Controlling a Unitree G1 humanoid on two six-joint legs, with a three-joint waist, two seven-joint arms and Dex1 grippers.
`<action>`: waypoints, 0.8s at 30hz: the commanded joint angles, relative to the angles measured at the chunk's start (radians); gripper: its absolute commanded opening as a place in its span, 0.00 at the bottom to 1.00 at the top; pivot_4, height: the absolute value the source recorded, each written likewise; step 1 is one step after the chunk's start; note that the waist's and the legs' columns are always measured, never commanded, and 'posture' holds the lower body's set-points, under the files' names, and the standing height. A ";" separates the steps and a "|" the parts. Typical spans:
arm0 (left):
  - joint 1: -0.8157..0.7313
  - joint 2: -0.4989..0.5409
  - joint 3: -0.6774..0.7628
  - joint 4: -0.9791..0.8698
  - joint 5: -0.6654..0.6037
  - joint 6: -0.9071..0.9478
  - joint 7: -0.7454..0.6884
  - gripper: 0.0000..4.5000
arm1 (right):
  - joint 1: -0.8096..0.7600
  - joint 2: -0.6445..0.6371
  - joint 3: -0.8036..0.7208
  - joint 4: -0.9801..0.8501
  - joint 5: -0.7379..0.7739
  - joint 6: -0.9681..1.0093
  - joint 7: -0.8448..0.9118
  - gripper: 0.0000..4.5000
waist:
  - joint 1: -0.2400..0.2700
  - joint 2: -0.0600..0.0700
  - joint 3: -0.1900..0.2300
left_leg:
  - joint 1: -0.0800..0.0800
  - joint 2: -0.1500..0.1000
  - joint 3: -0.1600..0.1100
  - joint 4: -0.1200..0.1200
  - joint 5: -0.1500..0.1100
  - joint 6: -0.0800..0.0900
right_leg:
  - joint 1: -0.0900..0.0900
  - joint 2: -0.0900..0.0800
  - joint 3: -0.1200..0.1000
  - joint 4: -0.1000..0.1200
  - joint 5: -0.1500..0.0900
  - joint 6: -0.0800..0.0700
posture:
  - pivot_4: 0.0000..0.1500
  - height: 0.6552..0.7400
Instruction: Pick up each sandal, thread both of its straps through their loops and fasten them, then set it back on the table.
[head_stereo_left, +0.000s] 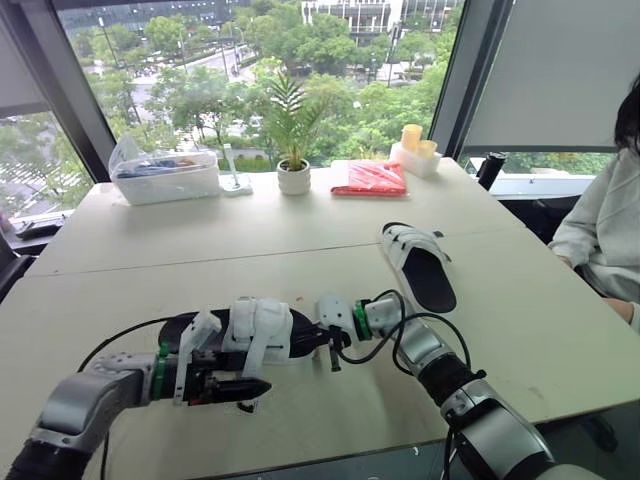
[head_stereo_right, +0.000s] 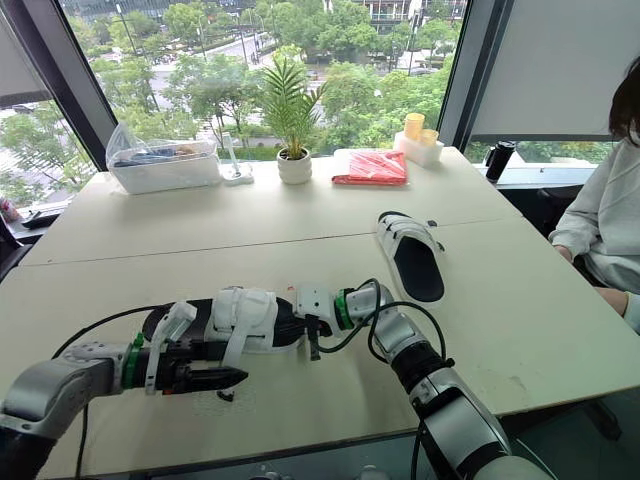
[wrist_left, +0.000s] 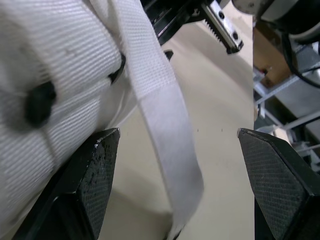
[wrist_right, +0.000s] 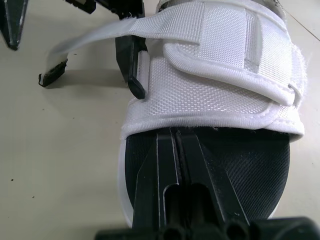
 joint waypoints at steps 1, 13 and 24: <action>-0.037 -0.014 0.012 -0.004 -0.023 0.009 0.012 0.75 | 0.001 0.004 0.021 0.014 -0.024 0.011 0.001 0.00 | 0.000 0.000 0.000 | 0.000 0.000 0.000 0.000 0.000 0.000 | 0.000 0.000 0.000 0.000 0.000 0.000 | 1.00 1.00; -0.042 0.040 0.078 -0.043 -0.176 0.146 -0.060 0.01 | 0.000 0.001 0.019 0.014 -0.024 0.012 -0.002 0.00 | -0.002 0.000 0.000 | 0.000 0.000 0.000 0.000 0.000 0.000 | 0.001 0.000 0.000 0.000 0.000 0.000 | 1.00 1.00; -0.292 -0.175 0.050 0.186 -0.126 0.100 0.108 0.01 | -0.008 0.017 0.022 0.025 -0.027 0.008 -0.012 0.00 | -0.003 0.000 0.000 | 0.000 0.000 0.000 0.001 0.000 0.000 | 0.001 0.000 -0.001 0.000 0.000 0.000 | 1.00 1.00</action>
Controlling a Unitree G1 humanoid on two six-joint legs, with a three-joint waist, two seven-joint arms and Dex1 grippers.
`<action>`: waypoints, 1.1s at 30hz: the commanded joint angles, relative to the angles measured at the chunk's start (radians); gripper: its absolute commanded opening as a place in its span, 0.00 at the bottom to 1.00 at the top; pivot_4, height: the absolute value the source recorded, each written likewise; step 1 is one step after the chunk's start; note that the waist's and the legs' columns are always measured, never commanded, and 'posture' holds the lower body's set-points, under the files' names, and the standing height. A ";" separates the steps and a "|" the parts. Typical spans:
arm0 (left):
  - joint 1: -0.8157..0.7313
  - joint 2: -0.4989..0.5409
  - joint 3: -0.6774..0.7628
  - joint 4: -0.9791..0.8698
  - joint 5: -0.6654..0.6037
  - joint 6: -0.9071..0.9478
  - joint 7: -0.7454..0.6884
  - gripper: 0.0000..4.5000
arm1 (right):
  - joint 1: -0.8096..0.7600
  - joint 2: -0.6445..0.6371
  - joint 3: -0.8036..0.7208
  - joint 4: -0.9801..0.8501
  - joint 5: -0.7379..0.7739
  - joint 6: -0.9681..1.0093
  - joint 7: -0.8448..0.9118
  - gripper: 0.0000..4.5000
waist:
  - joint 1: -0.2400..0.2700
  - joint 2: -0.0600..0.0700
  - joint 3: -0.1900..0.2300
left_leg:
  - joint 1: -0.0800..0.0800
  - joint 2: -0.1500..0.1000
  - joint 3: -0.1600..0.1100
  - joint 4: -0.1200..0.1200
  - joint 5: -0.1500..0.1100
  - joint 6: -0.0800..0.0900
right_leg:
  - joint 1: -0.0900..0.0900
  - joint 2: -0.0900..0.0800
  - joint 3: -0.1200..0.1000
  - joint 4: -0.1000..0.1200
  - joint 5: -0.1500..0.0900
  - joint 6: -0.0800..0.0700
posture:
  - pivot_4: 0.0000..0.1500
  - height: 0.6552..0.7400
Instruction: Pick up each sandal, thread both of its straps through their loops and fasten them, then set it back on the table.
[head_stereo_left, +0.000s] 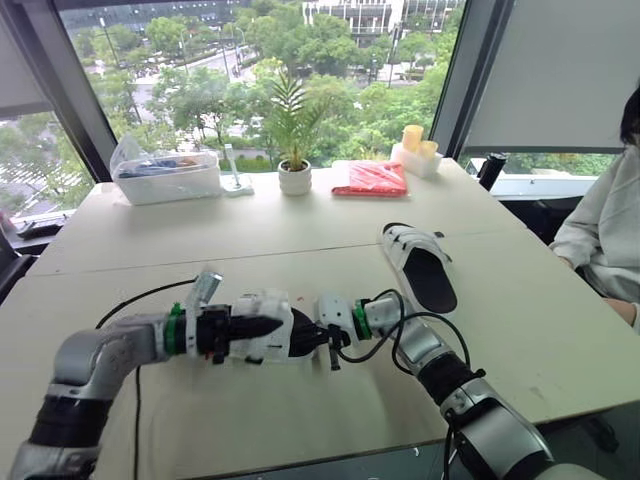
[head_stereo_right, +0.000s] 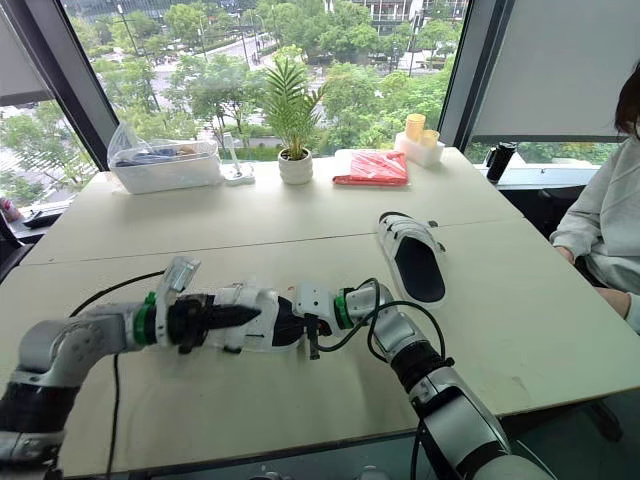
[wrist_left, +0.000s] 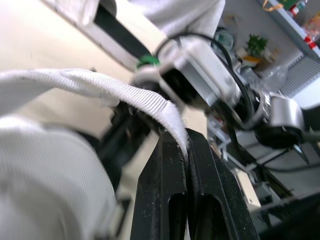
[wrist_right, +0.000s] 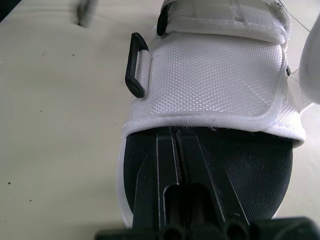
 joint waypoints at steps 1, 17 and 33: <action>-0.034 -0.075 -0.026 0.092 0.053 -0.056 0.054 0.01 | -0.002 0.014 0.021 0.016 -0.025 0.007 -0.010 0.00 | 0.000 0.000 0.000 | 0.000 0.000 0.000 0.000 0.000 0.000 | 0.000 0.000 0.000 0.000 0.000 0.000 | 1.00 1.00; -0.077 -0.141 0.079 0.211 -0.010 0.026 0.115 0.01 | 0.028 0.008 0.028 -0.026 -0.023 0.026 -0.018 0.00 | 0.003 0.000 0.000 | 0.001 0.000 -0.002 0.004 0.000 0.000 | 0.004 0.000 -0.002 0.000 0.000 0.000 | 1.00 1.00; -0.076 -0.131 0.078 0.246 0.008 0.033 0.111 0.01 | 0.034 0.007 0.032 -0.038 -0.022 0.034 -0.017 0.00 | 0.002 0.000 0.000 | 0.001 0.000 -0.002 0.004 0.000 0.000 | 0.003 0.000 -0.002 0.000 0.000 0.000 | 1.00 1.00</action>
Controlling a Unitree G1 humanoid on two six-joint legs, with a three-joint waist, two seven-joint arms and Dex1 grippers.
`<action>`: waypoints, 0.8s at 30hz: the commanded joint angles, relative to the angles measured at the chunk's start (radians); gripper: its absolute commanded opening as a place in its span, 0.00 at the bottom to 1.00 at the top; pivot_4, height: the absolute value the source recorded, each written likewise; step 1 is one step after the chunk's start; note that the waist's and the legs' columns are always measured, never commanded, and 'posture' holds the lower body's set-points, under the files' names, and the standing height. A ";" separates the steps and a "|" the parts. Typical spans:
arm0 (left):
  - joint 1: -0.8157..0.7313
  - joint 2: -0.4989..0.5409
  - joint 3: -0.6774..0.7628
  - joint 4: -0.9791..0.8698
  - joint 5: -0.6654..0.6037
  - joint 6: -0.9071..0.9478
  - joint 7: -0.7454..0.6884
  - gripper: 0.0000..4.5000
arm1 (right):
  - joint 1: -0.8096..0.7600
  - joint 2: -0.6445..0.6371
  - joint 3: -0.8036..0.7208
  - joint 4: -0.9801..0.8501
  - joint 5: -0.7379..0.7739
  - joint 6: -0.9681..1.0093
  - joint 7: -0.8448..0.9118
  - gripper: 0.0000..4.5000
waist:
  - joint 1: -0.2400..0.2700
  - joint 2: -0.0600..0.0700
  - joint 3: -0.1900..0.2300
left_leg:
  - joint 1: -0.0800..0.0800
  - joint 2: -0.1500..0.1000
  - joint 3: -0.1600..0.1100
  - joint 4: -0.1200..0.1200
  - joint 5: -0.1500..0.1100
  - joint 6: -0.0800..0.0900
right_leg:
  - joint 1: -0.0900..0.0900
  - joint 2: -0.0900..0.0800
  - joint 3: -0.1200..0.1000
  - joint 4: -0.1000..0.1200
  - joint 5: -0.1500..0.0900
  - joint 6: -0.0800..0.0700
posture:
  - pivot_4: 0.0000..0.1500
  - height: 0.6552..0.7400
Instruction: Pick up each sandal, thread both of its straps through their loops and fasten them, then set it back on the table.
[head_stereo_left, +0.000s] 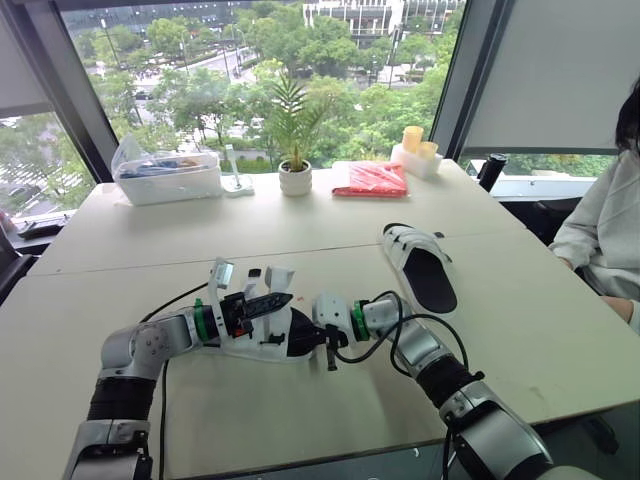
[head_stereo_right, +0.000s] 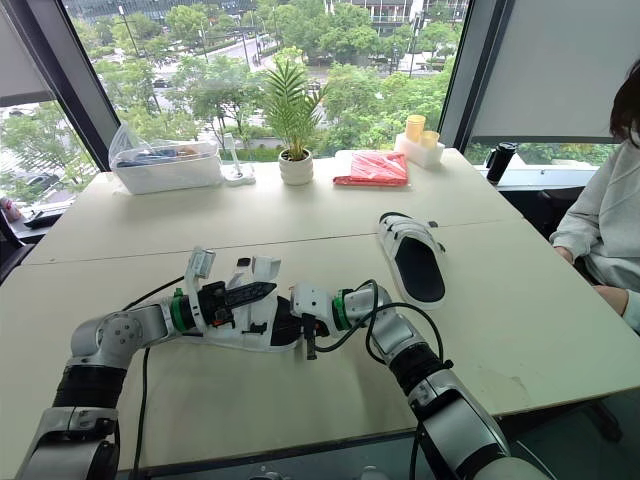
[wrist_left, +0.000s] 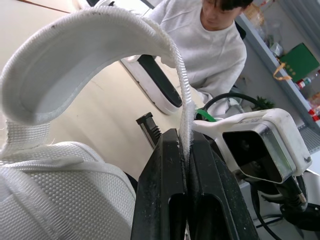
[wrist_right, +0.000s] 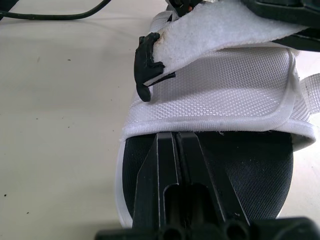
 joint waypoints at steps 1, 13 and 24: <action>-0.004 0.016 0.012 0.024 0.011 0.006 0.001 0.01 | 0.018 0.005 0.029 -0.009 -0.022 0.010 0.007 0.00 | 0.000 0.000 0.000 | 0.000 0.000 0.000 0.000 0.000 0.000 | 0.000 0.000 0.000 0.000 0.000 0.000 | 1.00 1.00; -0.009 0.022 0.017 0.061 0.022 -0.001 0.005 0.01 | 0.019 0.007 0.029 -0.008 -0.022 0.011 0.005 0.00 | -0.001 0.000 0.000 | 0.000 0.000 0.000 0.000 0.000 0.000 | 0.000 0.000 0.000 0.000 0.000 0.000 | 1.00 1.00; -0.027 0.002 0.046 0.097 0.007 0.012 0.045 0.01 | 0.016 0.005 0.029 -0.007 -0.022 0.013 0.006 0.00 | -0.001 0.000 0.000 | 0.000 0.000 0.000 -0.001 0.000 0.000 | -0.001 0.000 0.000 0.000 0.000 0.000 | 1.00 1.00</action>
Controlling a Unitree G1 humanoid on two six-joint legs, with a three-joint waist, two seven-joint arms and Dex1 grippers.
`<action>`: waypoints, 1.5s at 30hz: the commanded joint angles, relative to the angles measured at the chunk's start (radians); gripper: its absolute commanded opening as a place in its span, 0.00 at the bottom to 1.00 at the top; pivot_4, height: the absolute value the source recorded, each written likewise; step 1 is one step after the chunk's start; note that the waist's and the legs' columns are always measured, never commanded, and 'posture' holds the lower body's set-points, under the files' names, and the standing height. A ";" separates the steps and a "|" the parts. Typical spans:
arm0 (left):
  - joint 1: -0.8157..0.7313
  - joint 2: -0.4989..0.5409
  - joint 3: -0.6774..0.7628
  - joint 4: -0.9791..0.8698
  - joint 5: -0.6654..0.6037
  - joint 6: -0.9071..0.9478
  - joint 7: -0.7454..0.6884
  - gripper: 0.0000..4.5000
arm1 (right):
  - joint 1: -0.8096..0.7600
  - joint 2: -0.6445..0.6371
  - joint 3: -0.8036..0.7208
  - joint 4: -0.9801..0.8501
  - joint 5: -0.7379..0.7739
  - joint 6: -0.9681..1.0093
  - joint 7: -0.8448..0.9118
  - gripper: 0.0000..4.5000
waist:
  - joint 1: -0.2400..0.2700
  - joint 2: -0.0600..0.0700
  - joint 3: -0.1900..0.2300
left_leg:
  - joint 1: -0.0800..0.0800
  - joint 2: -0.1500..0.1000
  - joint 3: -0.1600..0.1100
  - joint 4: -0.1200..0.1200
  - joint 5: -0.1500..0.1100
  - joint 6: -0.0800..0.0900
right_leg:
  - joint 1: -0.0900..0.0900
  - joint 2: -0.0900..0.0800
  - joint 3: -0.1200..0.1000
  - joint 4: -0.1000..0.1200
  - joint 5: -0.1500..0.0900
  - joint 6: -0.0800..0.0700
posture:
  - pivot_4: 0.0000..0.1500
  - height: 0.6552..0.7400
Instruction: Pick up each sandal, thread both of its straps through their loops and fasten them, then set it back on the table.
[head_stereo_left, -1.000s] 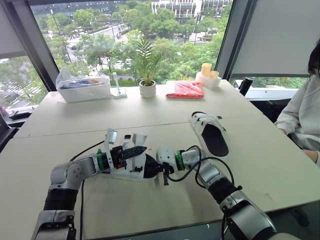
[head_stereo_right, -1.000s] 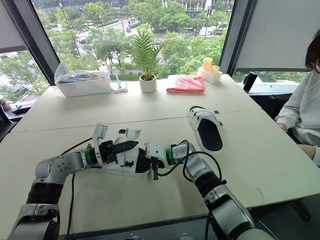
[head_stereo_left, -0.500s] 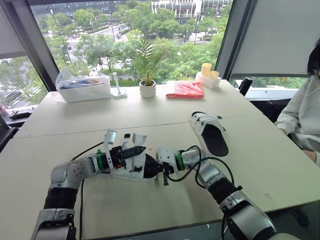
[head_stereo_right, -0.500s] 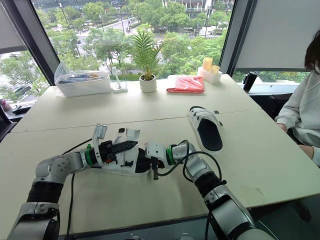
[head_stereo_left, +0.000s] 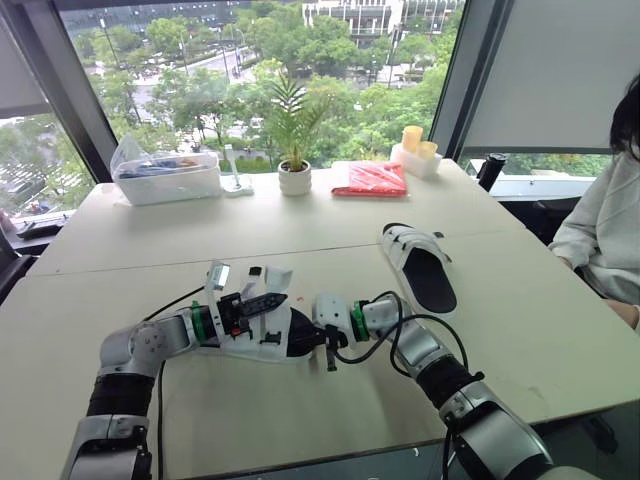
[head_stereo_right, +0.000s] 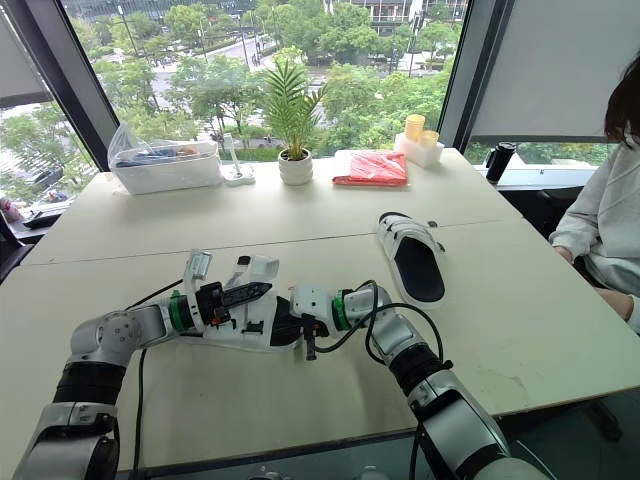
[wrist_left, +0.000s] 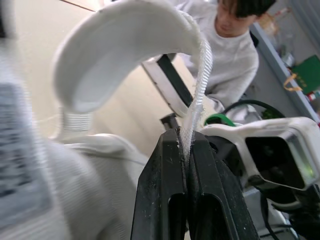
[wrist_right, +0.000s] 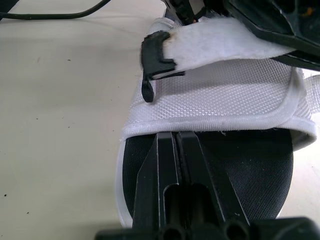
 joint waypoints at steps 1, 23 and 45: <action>-0.011 -0.004 0.017 0.005 0.001 0.011 0.015 0.01 | 0.014 0.005 0.028 -0.005 -0.022 0.012 0.007 0.00 | 0.000 0.000 0.000 | 0.000 0.000 0.000 0.000 0.000 0.000 | 0.000 0.000 0.000 0.000 0.000 0.000 | 1.00 1.00; 0.030 0.038 -0.063 -0.108 0.005 0.055 -0.117 0.01 | 0.015 0.002 0.027 -0.005 -0.023 0.011 0.008 0.00 | 0.000 0.000 0.000 | 0.000 0.000 0.000 -0.001 0.000 -0.001 | 0.000 0.000 0.000 0.000 0.000 0.000 | 1.00 1.00; 0.060 0.025 -0.039 -0.183 -0.055 0.129 -0.141 0.01 | 0.021 0.001 0.029 -0.014 -0.024 0.013 0.006 0.00 | 0.001 0.000 0.000 | 0.000 0.000 0.000 -0.002 -0.001 -0.001 | 0.000 0.000 0.000 -0.002 0.000 0.000 | 1.00 1.00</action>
